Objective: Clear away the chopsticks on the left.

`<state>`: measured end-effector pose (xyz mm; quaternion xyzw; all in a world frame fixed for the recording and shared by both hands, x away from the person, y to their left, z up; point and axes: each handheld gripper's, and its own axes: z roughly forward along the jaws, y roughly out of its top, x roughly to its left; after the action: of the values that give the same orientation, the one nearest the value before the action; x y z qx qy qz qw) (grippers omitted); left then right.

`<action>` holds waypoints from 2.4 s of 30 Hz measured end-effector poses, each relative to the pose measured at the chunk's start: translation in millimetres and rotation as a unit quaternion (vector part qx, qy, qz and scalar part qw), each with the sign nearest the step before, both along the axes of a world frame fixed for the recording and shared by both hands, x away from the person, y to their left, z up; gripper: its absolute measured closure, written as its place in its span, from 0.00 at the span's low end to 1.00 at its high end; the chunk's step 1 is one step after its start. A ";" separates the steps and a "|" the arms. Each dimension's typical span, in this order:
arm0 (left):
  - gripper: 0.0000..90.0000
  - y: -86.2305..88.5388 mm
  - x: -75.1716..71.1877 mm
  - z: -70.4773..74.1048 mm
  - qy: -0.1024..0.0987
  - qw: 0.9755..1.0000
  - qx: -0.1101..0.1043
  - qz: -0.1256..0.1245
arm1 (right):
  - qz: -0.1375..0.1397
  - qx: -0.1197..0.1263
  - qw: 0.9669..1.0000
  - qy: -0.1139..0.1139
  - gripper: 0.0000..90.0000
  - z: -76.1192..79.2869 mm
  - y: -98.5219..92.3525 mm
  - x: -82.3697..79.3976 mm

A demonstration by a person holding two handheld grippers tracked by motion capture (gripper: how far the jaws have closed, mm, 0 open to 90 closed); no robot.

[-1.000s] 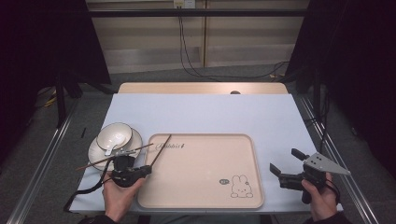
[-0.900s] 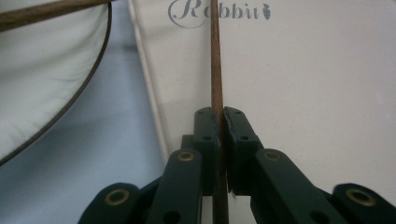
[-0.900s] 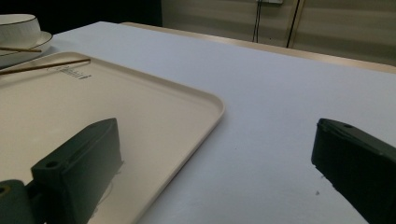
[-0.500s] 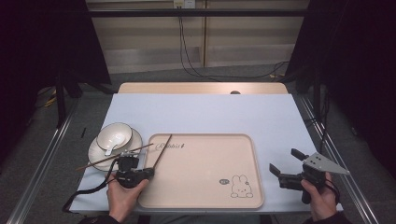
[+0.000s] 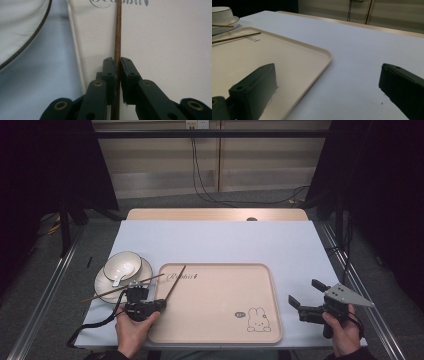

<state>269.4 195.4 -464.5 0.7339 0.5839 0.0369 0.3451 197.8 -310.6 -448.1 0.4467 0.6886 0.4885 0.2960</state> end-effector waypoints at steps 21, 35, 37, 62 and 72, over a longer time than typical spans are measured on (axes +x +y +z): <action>0.47 9.8 0.3 14.2 -0.065 0.994 -0.016 -0.084 | 0.001 0.002 1.000 -0.001 0.01 0.3 0.0 -0.2; 0.04 45.3 -11.0 34.8 -0.176 0.966 -0.015 -0.187 | 0.002 0.004 1.000 -0.003 0.01 0.7 0.1 -0.5; 0.03 51.0 -13.0 37.1 -0.193 0.962 -0.016 -0.193 | 0.002 0.004 1.000 -0.003 0.01 0.6 0.0 -0.4; 0.04 150.0 -2.0 34.9 -0.228 0.951 -0.043 -0.206 | 0.000 0.003 1.000 -0.002 0.01 0.5 0.2 -0.2; 0.05 173.6 11.1 32.0 -0.212 0.955 -0.040 -0.204 | 0.000 0.003 1.000 -0.002 0.01 0.5 0.3 -0.1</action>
<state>280.5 369.1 -432.6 0.7985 0.3359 0.0970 0.4901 197.6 -310.3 -447.6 0.4468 0.6863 0.4916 0.2961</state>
